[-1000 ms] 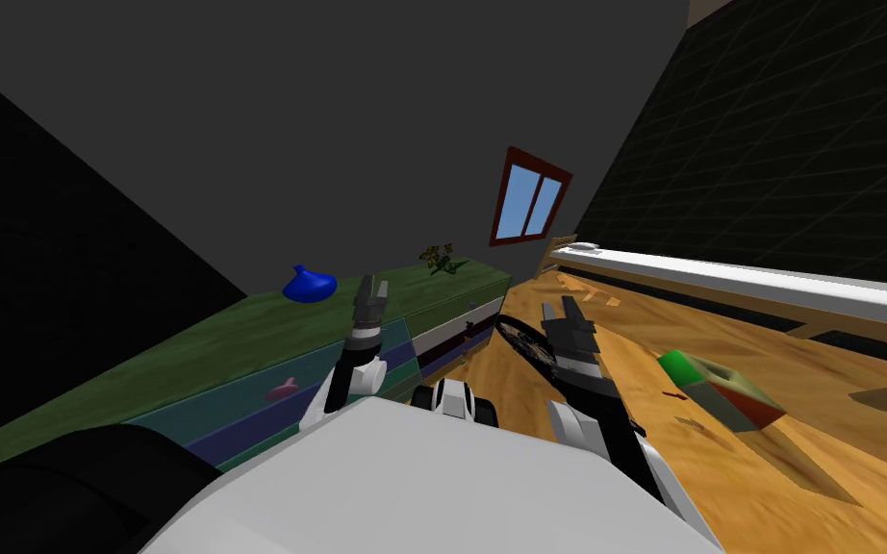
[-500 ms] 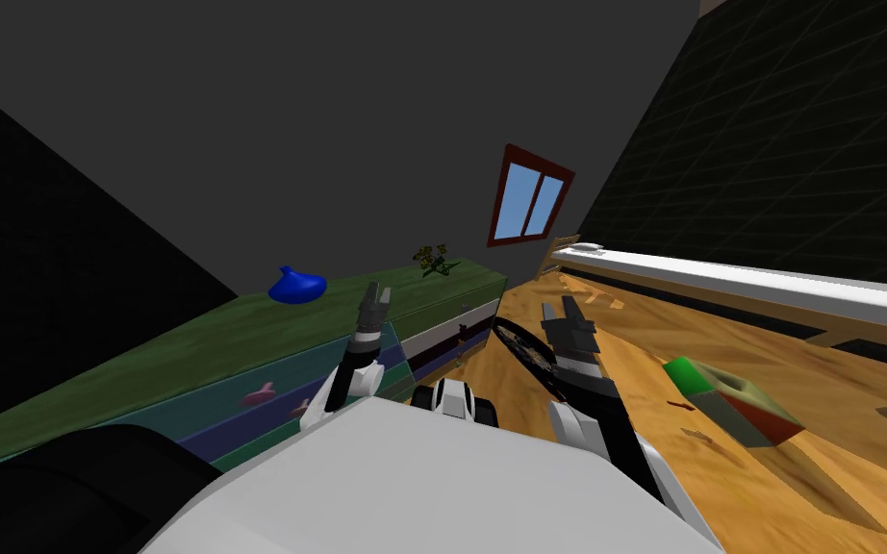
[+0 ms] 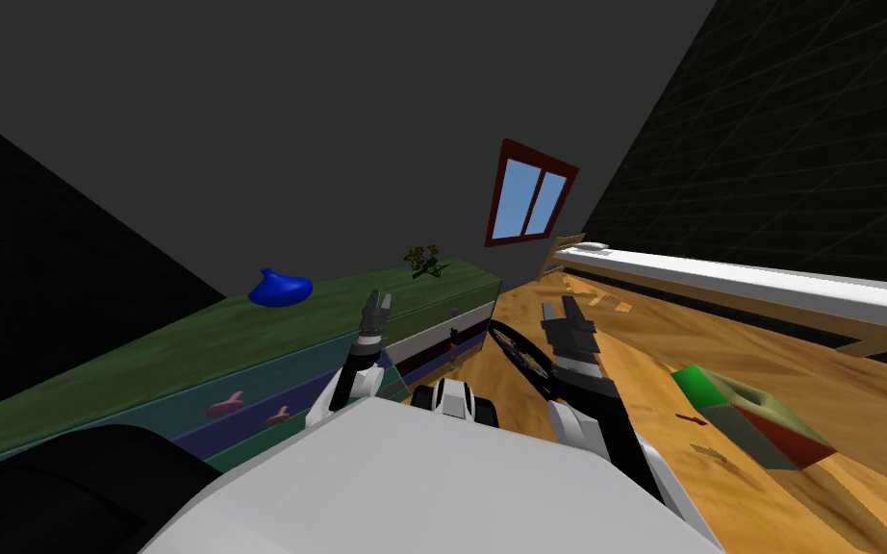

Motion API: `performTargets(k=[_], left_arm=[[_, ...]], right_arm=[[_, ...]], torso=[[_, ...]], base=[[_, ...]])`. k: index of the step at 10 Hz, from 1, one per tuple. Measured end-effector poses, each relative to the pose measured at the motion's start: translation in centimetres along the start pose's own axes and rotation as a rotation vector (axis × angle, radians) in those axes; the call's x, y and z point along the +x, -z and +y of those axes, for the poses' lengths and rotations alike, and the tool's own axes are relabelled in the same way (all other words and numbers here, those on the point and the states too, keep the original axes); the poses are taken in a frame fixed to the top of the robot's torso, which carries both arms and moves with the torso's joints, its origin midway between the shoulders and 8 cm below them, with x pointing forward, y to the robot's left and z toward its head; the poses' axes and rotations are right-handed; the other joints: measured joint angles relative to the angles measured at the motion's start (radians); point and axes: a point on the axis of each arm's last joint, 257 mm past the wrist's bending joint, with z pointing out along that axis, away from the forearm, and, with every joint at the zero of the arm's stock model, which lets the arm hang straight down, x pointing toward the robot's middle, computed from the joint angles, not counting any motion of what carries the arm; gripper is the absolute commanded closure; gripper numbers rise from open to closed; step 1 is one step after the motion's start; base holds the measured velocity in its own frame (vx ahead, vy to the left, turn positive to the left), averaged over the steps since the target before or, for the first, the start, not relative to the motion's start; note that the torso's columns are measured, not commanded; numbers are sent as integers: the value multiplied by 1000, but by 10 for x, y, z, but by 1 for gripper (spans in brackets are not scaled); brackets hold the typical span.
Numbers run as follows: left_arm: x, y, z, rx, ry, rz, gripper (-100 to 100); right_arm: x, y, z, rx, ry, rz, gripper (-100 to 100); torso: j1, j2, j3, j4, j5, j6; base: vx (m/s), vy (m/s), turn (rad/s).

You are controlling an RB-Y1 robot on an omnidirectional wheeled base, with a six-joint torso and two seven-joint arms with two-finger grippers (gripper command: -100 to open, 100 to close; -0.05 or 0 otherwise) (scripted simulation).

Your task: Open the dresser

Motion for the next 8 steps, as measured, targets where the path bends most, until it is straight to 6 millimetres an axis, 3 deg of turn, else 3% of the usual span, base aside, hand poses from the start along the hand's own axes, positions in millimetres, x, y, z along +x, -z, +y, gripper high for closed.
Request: performTargets(k=[4, 8], left_arm=[[-10, 22, 29, -46, 28, -18, -100], [-25, 37, 49, -61, 44, -45, -100]], right_arm=[[0, 0, 0, 0, 0, 0, 0], [0, 0, 0, 0, 0, 0, 0]], torso=[[-6, -3, -2, -2, -1, 1], [-1, -16, -7, -12, 8, 8]], base=[[81, -148, 59], [54, -109, 42]])
